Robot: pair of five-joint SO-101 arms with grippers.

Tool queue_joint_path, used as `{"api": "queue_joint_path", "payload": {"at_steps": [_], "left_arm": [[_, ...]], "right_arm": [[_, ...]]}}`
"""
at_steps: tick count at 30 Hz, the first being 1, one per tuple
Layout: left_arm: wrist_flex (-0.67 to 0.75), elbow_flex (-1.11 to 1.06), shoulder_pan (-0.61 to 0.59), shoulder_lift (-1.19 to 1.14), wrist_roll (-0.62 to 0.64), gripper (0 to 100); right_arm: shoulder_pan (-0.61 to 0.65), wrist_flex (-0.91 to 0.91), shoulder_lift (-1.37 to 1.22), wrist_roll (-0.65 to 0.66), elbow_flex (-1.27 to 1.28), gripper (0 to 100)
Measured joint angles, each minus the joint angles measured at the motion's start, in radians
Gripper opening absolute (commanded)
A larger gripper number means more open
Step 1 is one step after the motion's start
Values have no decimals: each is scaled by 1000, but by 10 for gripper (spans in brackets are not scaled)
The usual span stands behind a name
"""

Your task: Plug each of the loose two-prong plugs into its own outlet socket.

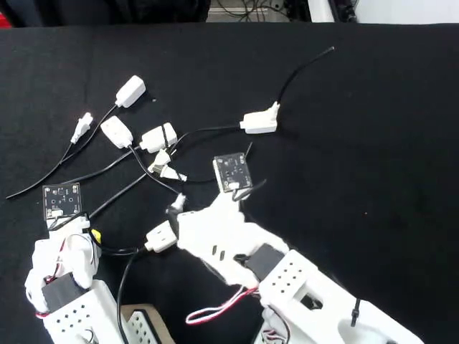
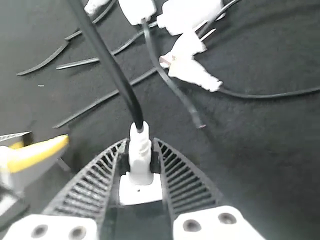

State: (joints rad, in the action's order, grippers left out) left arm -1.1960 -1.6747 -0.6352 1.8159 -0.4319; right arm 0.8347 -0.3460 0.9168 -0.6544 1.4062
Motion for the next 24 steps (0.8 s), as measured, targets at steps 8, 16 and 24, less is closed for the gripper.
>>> {"api": "queue_joint_path", "payload": {"at_steps": [8,16,24], "left_arm": [[0,0,0,0,0,216],[0,0,0,0,0,216],[0,0,0,0,0,216]], "right_arm": [[15,0,-17,-14,12,12],[12,2,-279,-14,-81,12],[2,2,-390,8,-146,12]]}}
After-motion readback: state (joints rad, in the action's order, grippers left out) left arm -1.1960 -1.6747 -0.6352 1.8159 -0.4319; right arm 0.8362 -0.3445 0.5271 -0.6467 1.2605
